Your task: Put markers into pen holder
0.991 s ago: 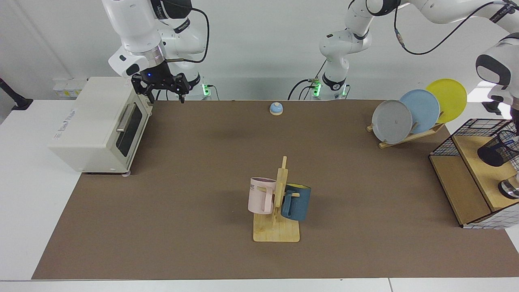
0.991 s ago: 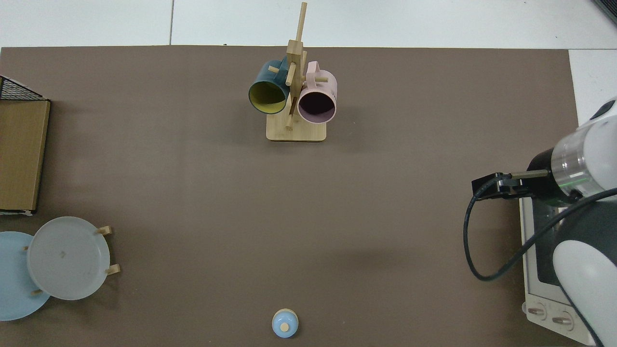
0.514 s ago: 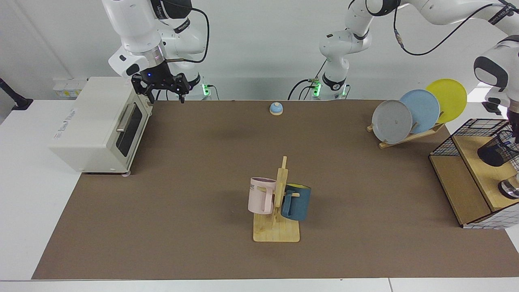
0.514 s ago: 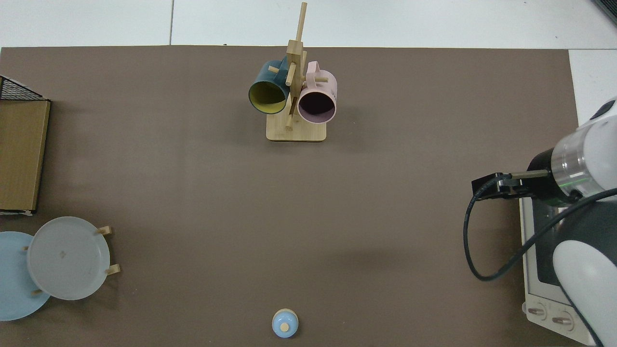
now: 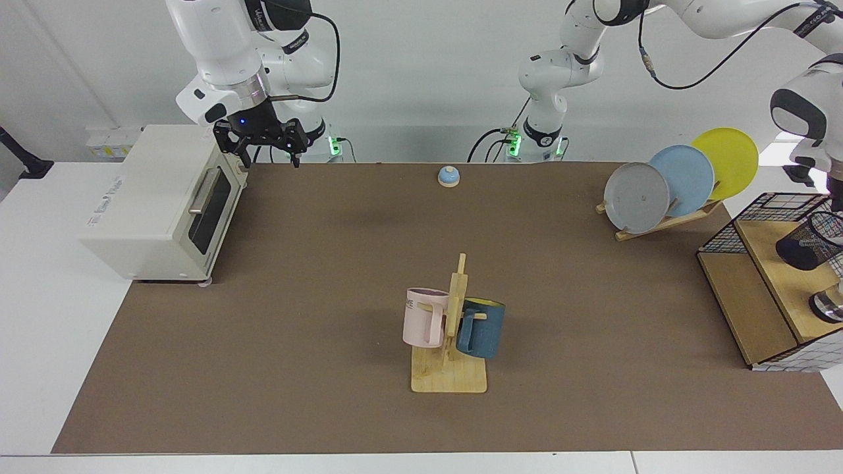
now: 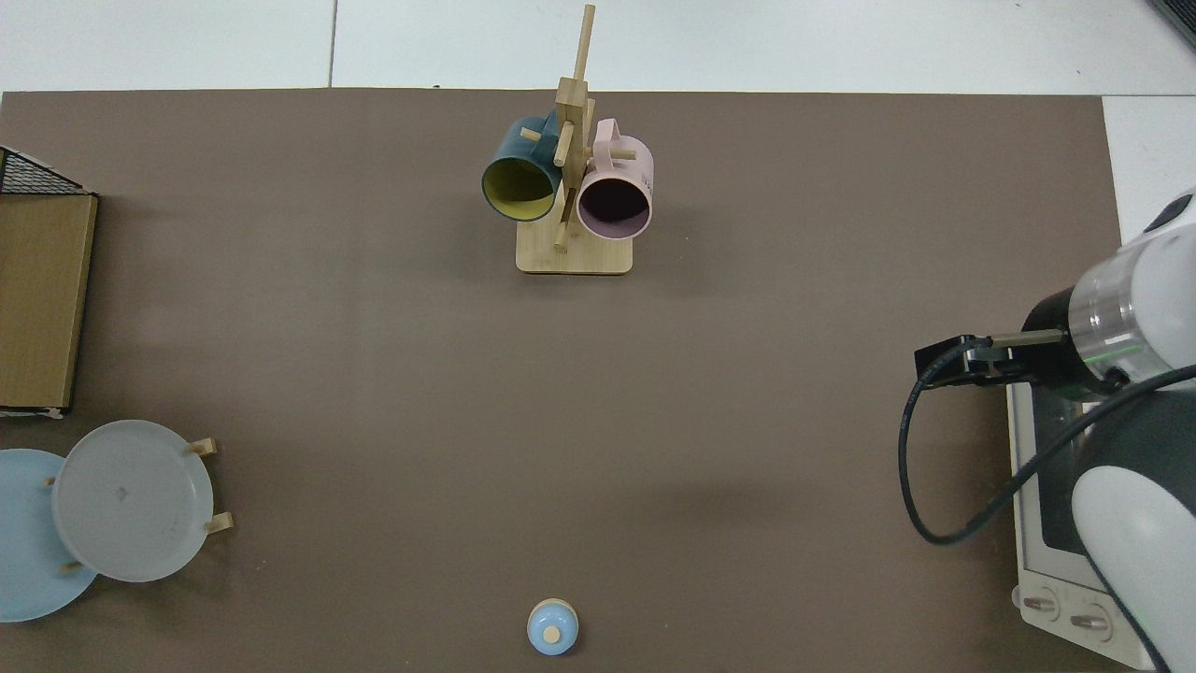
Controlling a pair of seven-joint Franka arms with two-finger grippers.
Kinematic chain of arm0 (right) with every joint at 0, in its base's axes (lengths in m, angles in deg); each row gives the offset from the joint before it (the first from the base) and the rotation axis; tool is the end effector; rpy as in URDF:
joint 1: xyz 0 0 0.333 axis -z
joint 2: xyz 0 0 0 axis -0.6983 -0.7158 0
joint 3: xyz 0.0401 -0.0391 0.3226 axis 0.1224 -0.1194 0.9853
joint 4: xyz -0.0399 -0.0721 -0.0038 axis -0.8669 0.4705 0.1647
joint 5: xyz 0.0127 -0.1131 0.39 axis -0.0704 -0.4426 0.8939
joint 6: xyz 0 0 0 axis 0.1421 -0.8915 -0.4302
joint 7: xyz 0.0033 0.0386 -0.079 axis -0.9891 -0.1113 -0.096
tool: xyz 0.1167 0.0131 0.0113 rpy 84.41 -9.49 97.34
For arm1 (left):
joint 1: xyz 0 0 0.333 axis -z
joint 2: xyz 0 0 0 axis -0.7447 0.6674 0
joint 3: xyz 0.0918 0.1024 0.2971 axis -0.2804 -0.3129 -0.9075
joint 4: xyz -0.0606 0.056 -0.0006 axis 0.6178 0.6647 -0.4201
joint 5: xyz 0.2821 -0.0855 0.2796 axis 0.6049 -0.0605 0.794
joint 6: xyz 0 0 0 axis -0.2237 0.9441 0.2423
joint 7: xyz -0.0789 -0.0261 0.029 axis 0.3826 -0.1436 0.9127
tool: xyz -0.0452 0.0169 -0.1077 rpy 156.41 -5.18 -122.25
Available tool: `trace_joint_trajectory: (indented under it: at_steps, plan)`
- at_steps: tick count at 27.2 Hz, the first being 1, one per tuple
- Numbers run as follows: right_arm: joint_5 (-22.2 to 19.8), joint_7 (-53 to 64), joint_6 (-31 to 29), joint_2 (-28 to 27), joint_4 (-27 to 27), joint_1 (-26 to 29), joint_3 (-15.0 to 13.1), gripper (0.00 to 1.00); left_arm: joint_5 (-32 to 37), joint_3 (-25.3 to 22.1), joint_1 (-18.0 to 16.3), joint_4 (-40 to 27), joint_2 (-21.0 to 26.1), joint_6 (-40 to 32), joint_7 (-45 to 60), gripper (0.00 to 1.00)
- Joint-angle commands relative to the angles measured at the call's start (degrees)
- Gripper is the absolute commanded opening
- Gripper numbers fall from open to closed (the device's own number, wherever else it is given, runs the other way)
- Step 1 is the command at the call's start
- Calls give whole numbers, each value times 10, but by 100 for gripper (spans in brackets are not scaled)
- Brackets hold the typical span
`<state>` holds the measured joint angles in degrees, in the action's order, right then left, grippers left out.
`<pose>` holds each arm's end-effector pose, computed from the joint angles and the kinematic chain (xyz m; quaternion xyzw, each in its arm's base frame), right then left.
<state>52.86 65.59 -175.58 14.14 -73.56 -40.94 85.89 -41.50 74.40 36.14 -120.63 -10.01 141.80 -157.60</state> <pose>0.5312 0.0812 0.6122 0.9993 -0.0024 -0.0362 0.0066 0.6185 0.3104 0.5282 -0.5963 0.7490 0.1634 0.2383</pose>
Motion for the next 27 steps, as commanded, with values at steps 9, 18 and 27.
trace_joint_trajectory:
  at_steps: [9, 18, 27]
  plan:
    - [9, -5, 5, 5, 2, 8, 4, 99, -9, 0, 14, 54, -29, -66, -8, 100]
    - [9, -5, 5, 5, 2, 8, 3, 99, -97, -8, 59, 50, -85, -161, 68, 100]
    - [9, -5, 5, 5, 2, 8, 4, 99, -168, -1, 106, 38, -128, -281, 298, 100]
